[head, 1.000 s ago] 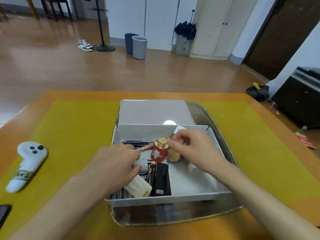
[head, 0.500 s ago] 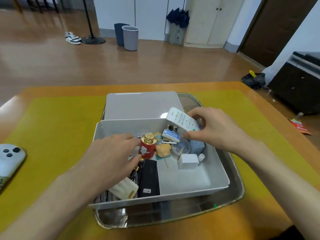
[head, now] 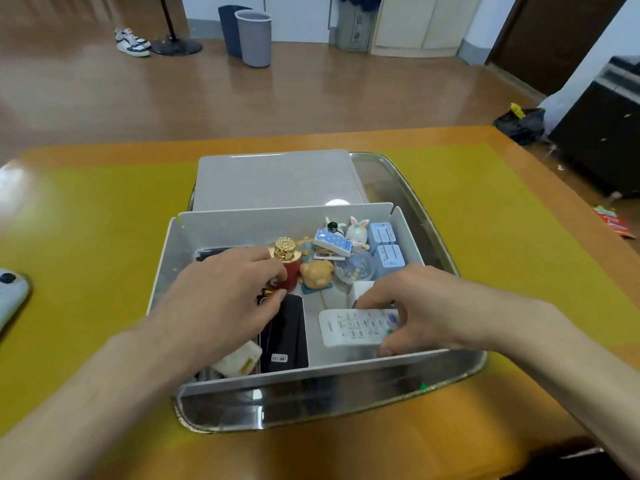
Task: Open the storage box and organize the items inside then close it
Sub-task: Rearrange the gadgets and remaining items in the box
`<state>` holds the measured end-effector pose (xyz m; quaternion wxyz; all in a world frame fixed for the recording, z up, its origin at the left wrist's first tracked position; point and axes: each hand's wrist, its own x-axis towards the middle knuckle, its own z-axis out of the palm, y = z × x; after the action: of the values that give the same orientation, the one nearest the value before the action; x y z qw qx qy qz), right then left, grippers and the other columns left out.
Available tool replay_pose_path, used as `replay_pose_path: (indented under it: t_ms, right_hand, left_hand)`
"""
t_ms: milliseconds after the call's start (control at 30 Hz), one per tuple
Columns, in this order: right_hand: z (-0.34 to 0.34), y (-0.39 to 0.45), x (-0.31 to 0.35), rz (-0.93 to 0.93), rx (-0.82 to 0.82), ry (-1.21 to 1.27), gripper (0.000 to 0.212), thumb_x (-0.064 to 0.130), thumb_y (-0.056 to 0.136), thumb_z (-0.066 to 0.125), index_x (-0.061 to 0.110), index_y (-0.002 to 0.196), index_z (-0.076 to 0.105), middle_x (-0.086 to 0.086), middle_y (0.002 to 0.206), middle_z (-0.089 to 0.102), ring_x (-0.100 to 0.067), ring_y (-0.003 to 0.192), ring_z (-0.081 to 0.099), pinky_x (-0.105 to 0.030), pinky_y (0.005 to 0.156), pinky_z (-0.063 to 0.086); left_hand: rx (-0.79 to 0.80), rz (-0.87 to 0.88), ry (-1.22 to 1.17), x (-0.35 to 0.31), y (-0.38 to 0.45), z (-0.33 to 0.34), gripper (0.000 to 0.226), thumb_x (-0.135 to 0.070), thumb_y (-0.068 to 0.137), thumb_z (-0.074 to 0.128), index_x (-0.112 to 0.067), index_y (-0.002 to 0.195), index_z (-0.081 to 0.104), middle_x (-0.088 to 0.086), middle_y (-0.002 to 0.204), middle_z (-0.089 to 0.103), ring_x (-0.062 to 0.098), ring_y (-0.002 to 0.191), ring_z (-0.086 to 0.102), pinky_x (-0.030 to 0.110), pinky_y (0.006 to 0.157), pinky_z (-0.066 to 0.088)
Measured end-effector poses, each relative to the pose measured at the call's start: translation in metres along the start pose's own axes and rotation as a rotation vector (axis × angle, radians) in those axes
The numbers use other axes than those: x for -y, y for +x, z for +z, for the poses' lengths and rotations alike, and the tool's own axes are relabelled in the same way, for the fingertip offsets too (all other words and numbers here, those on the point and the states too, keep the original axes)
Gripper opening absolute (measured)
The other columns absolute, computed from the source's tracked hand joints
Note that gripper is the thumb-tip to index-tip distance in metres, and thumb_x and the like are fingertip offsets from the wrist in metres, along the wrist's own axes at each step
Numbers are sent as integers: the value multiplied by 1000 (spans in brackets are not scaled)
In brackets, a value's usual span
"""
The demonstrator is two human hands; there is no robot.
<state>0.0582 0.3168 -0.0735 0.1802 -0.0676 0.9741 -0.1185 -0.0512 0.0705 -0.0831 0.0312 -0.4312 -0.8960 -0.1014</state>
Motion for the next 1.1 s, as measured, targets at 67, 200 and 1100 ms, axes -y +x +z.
replay_pose_path:
  t_ms: [67, 200, 1100]
  right_hand:
    - [-1, 2, 0, 2, 33, 1, 41, 50, 75, 78, 30, 108, 66, 19, 71, 60, -1, 67, 54, -28, 60, 47]
    - [-2, 2, -2, -10, 101, 38, 33, 48, 80, 78, 36, 110, 70, 39, 67, 56, 9, 66, 54, -18, 56, 42]
    - [8, 24, 29, -55, 44, -157, 26, 38, 89, 64, 25, 67, 61, 4, 64, 57, -19, 63, 55, -30, 56, 46]
  left_hand:
    - [3, -3, 5, 1, 1, 1, 29, -49, 90, 48, -33, 104, 68, -18, 103, 62, 14, 92, 61, 35, 63, 53]
    - [28, -8, 14, 3, 2, 3, 31, -49, 88, 48, -34, 105, 69, -19, 105, 64, 13, 93, 63, 34, 64, 54]
    - [273, 85, 162, -3, 0, 30, 65, -79, 81, 32, -33, 122, 54, -13, 122, 58, 12, 123, 46, 38, 110, 31]
